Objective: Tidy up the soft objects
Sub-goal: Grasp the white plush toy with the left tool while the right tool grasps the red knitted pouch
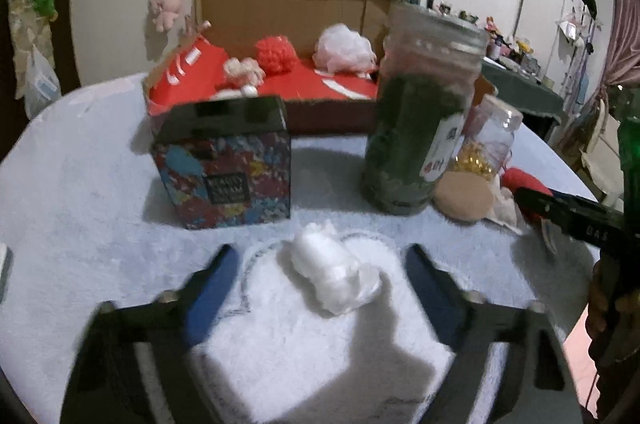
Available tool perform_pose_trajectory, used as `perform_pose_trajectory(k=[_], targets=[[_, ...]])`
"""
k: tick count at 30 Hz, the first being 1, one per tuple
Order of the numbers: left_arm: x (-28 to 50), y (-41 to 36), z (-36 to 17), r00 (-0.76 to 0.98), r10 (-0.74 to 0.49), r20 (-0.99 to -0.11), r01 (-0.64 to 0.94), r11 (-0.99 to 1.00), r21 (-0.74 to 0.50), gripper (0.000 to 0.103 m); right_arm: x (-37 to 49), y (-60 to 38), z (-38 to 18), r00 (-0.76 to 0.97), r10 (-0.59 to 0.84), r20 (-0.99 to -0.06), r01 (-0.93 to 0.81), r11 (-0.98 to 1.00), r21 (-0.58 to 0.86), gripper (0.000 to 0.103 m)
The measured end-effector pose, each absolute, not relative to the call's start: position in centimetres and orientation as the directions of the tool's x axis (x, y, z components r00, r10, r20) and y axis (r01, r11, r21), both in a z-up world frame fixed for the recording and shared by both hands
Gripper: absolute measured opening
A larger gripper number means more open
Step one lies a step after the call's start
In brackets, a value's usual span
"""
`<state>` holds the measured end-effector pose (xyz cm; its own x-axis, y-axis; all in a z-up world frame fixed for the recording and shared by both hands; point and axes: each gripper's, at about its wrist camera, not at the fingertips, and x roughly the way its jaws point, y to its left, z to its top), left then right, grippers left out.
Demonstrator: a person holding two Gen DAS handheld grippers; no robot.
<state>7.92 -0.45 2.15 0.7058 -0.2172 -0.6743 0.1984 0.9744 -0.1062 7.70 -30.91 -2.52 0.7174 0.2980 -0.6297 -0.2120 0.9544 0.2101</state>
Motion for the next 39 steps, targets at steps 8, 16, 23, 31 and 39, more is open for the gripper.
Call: perform_pose_trajectory(k=[8, 16, 23, 31, 39], targets=[[7.2, 0.3, 3.1, 0.697, -0.273, -0.663, 0.240, 0.960, -0.143, 0.021, 4.2, -30.4, 0.4, 0.790, 0.345, -0.507, -0.257, 0.937, 0.237, 0.038], [5.9, -0.7, 5.4, 0.703, -0.335, -0.627, 0.318, 0.937, -0.144, 0.021, 1.8, -27.5, 2.6, 0.797, 0.442, -0.411, -0.351, 0.893, 0.281, 0.038], [6.8, -1.6, 5.3, 0.681, -0.366, -0.635, 0.350, 0.923, -0.157, 0.021, 2.3, -23.8, 1.1, 0.752, 0.482, -0.450, -0.400, 0.876, 0.271, 0.038], [7.5, -2.0, 4.9, 0.653, -0.411, -0.636, 0.385, 0.904, -0.189, 0.021, 3.5, -22.6, -0.2, 0.714, 0.500, -0.489, -0.412, 0.866, 0.284, 0.038], [7.9, -2.2, 4.4, 0.640, -0.412, -0.649, 0.389, 0.902, -0.189, 0.021, 4.3, -22.7, -1.1, 0.689, 0.507, -0.518, -0.403, 0.862, 0.308, 0.038]])
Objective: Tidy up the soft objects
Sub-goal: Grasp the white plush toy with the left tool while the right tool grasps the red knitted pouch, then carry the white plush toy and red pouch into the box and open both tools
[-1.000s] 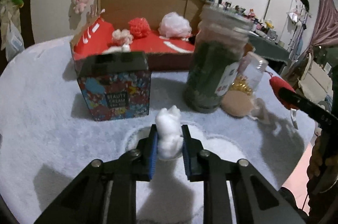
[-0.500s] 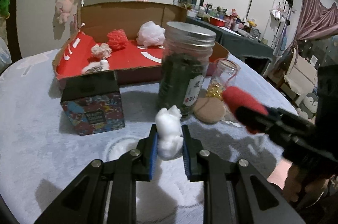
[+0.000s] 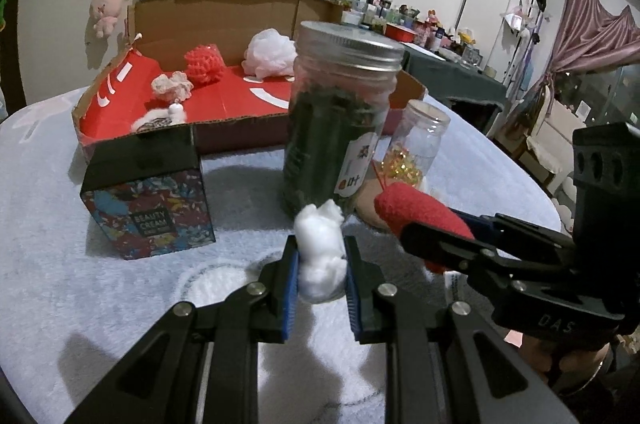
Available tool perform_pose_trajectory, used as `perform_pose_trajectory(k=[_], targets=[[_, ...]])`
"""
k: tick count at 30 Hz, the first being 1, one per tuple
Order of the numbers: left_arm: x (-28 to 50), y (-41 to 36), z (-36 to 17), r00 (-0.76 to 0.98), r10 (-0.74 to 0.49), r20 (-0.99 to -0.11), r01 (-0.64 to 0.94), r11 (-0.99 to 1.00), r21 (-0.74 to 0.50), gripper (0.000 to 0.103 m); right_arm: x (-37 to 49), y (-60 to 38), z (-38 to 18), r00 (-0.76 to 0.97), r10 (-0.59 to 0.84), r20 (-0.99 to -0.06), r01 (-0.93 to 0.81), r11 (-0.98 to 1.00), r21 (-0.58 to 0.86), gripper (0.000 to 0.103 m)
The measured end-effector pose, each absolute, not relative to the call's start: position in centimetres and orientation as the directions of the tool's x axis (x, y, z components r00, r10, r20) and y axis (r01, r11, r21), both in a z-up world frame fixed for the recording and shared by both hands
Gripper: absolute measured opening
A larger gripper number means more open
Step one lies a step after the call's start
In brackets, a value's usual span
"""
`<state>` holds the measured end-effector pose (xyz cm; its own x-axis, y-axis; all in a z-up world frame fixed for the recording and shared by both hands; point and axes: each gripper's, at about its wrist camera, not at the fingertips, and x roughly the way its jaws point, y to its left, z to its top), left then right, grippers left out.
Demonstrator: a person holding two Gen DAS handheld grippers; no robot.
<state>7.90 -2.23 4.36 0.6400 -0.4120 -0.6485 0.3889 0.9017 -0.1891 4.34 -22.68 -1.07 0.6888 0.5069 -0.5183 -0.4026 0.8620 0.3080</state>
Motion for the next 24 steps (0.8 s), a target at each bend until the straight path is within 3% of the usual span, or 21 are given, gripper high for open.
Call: perform_pose_trajectory(k=[24], targets=[[6.9, 3.7, 4.3, 0.682, -0.317, -0.659, 0.279, 0.946, -0.166, 0.021, 4.0, -27.1, -0.6, 0.695, 0.484, -0.531, -0.372, 0.875, 0.310, 0.038]])
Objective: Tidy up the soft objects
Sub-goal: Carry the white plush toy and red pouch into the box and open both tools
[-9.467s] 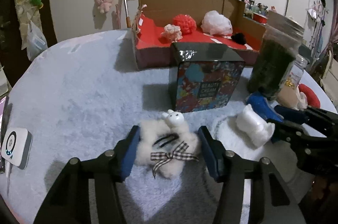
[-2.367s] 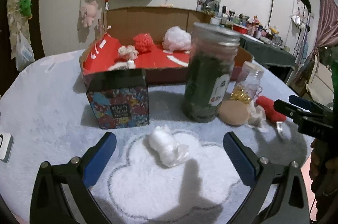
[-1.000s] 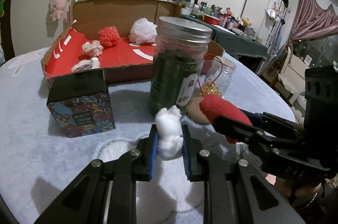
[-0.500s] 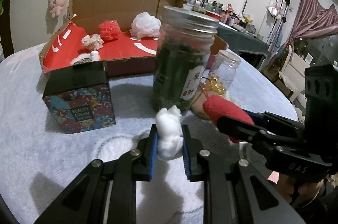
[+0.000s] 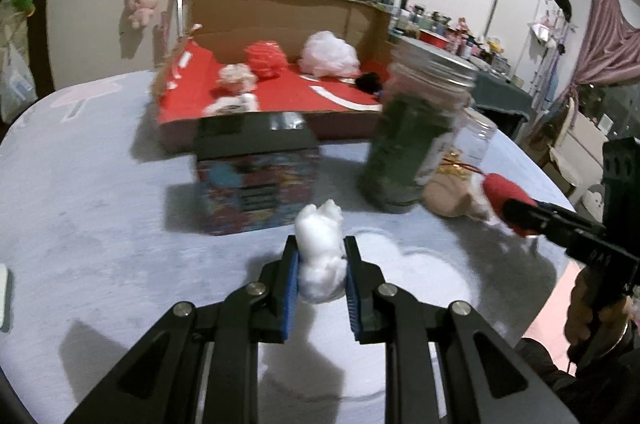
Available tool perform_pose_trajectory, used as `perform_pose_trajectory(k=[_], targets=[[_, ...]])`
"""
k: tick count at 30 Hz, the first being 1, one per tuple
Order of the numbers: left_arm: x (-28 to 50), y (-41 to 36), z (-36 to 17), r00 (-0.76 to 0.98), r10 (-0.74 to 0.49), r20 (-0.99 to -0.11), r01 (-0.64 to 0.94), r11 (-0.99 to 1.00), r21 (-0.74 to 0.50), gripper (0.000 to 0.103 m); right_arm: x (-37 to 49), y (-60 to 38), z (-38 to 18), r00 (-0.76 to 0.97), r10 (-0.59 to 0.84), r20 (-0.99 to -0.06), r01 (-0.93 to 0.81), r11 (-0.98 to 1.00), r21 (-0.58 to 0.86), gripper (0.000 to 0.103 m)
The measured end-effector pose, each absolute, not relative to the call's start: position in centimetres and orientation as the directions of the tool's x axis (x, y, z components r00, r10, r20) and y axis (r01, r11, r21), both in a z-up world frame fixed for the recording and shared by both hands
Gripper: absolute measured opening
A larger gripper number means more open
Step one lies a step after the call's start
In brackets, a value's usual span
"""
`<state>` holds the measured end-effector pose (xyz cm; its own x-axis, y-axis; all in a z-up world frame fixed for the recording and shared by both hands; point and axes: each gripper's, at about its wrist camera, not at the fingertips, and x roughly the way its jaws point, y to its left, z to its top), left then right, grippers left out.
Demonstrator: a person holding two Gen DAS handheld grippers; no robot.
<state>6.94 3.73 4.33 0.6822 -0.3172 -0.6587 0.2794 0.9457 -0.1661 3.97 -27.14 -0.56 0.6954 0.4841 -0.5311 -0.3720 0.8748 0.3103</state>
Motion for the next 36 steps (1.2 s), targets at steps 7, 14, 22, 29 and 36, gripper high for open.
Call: perform_pose_trajectory(k=[7, 14, 22, 29, 36], targets=[[7.1, 6.4, 4.4, 0.698, -0.266, -0.665, 0.216, 0.963, -0.158, 0.021, 4.8, -29.4, -0.6, 0.698, 0.478, -0.534, -0.332, 0.876, 0.350, 0.038], [7.4, 8.3, 4.0, 0.695, -0.232, -0.680, 0.183, 0.972, -0.144, 0.021, 5.8, -31.3, -0.6, 0.698, 0.468, -0.543, -0.294, 0.878, 0.378, 0.038], [9.0, 9.5, 4.2, 0.692, -0.220, -0.688, 0.205, 0.973, -0.105, 0.022, 7.7, -33.3, -0.7, 0.677, 0.469, -0.567, -0.284, 0.878, 0.386, 0.038], [10.9, 9.8, 4.3, 0.675, -0.233, -0.700, 0.271, 0.961, -0.059, 0.021, 10.1, -34.2, -0.5, 0.649, 0.471, -0.598, -0.295, 0.880, 0.373, 0.038], [12.7, 10.2, 4.4, 0.659, -0.237, -0.714, 0.319, 0.948, -0.019, 0.022, 11.8, -34.2, -0.2, 0.628, 0.469, -0.621, -0.327, 0.883, 0.336, 0.038]])
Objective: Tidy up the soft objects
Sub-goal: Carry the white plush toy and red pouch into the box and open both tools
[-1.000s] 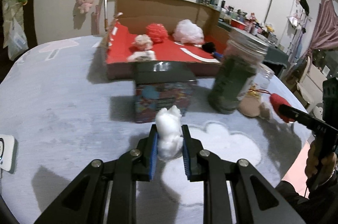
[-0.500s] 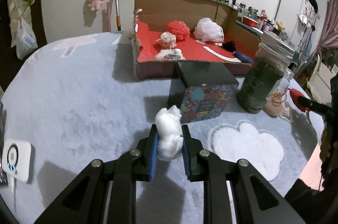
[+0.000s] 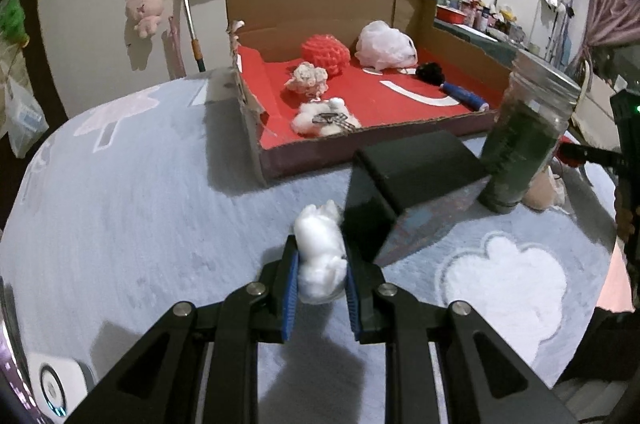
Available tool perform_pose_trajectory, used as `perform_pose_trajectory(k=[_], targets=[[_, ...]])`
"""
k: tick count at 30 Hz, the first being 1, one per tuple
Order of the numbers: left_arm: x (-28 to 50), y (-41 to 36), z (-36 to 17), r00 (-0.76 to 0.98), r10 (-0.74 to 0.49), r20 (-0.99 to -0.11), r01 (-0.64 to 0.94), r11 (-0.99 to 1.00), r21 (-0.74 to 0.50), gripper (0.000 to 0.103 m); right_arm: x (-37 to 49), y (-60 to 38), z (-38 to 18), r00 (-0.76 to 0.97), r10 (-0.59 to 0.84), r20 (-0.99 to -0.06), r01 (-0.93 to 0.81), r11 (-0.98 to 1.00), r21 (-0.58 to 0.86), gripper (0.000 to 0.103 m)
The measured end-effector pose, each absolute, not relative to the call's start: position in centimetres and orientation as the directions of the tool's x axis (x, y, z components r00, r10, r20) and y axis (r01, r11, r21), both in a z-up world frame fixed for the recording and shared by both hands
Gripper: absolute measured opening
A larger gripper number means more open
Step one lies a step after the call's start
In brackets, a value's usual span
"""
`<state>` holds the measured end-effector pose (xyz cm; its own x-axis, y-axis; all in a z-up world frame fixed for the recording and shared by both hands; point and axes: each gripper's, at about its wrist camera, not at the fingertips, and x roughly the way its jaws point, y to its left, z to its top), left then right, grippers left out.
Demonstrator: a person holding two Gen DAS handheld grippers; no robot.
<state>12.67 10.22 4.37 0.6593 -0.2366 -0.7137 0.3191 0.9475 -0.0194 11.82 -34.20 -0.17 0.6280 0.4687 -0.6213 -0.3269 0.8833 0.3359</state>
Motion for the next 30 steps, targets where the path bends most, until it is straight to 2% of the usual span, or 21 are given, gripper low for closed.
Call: perform_pose_trajectory(k=[17, 30], targets=[[16.0, 10.6, 7.3, 0.648, -0.263, -0.715, 0.410, 0.911, 0.036, 0.022, 14.9, -32.1, 2.8, 0.630, 0.449, -0.634, -0.404, 0.886, 0.226, 0.038], [18.6, 8.7, 10.3, 0.635, -0.312, -0.706, 0.425, 0.905, -0.018, 0.022, 17.3, -30.6, 6.1, 0.635, 0.480, -0.606, -0.438, 0.869, 0.230, 0.038]])
